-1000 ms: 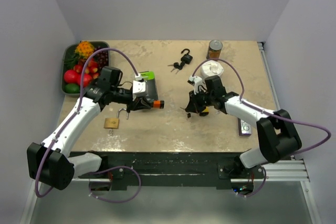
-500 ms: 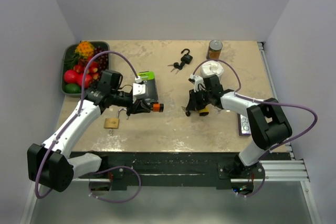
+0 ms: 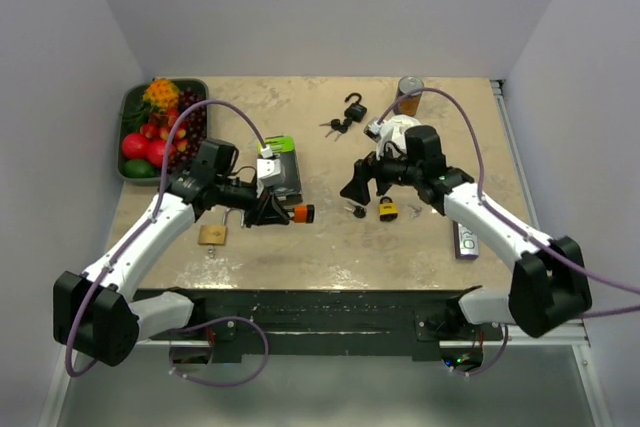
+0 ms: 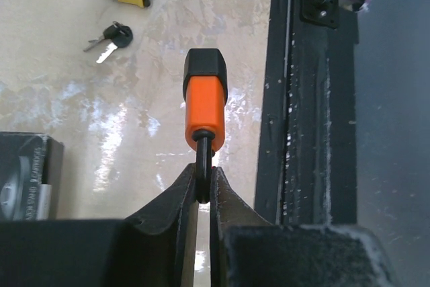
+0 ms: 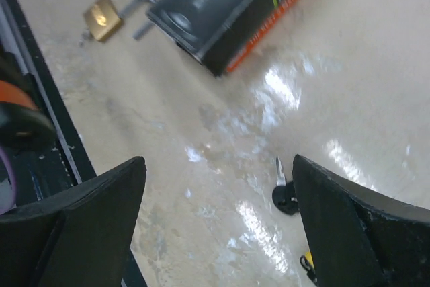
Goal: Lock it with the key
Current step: Place the key at the center of the board, then place the lock at the center of the board.
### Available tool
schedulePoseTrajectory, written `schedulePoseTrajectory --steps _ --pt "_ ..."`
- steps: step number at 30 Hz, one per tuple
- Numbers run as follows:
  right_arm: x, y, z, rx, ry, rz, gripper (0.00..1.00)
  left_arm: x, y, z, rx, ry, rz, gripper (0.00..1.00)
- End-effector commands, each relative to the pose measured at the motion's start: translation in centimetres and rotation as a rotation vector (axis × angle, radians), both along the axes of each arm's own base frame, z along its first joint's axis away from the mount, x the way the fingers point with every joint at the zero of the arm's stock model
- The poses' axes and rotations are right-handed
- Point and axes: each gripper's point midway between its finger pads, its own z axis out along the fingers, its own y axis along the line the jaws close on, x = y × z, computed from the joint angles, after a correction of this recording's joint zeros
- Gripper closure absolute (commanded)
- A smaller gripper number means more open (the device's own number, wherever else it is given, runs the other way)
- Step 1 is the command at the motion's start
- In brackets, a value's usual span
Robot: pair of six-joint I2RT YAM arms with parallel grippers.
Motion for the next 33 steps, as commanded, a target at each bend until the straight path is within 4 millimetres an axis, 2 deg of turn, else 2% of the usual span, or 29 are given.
schedulePoseTrajectory --steps 1,2,3,7,10,13,15,23,27,31,33 --pt "-1.4 1.3 6.6 -0.012 -0.317 0.166 0.04 -0.7 -1.3 1.8 -0.066 0.126 0.012 1.0" --pt "-3.2 2.1 7.6 -0.034 -0.381 0.222 0.03 -0.8 -1.4 1.9 -0.071 0.159 0.013 1.0" --pt "-3.6 2.3 7.8 -0.079 -0.472 0.271 0.03 -1.0 -1.7 1.7 -0.073 0.23 0.022 1.0" --pt "-7.6 4.4 7.9 -0.162 -0.646 0.422 0.01 -1.7 -2.4 2.2 -0.106 0.408 0.036 1.0" --pt "-9.5 5.8 8.0 -0.184 -0.749 0.504 0.01 -1.9 -2.6 2.3 -0.112 0.486 0.049 1.0" --pt "-10.4 6.9 8.0 -0.183 -0.782 0.552 0.04 -1.8 -2.9 2.0 -0.081 0.558 0.109 1.0" --pt "-10.3 7.3 8.2 -0.186 -0.814 0.558 0.06 -2.0 -3.1 2.1 -0.071 0.583 0.121 1.0" --pt "-10.3 8.9 6.7 -0.263 -0.896 0.606 0.16 -3.2 -3.2 1.8 -0.089 0.656 0.118 1.0" --pt "-10.6 9.1 5.6 -0.293 -0.907 0.625 0.23 -3.4 -3.1 1.8 -0.097 0.663 0.122 1.0" --pt "-10.2 9.2 5.4 -0.314 -0.921 0.596 0.32 -3.2 -3.2 1.8 -0.097 0.658 0.13 1.0" --pt "-10.0 9.3 5.3 -0.326 -0.919 0.59 0.32 -3.1 -3.2 2.0 -0.102 0.659 0.131 1.0"
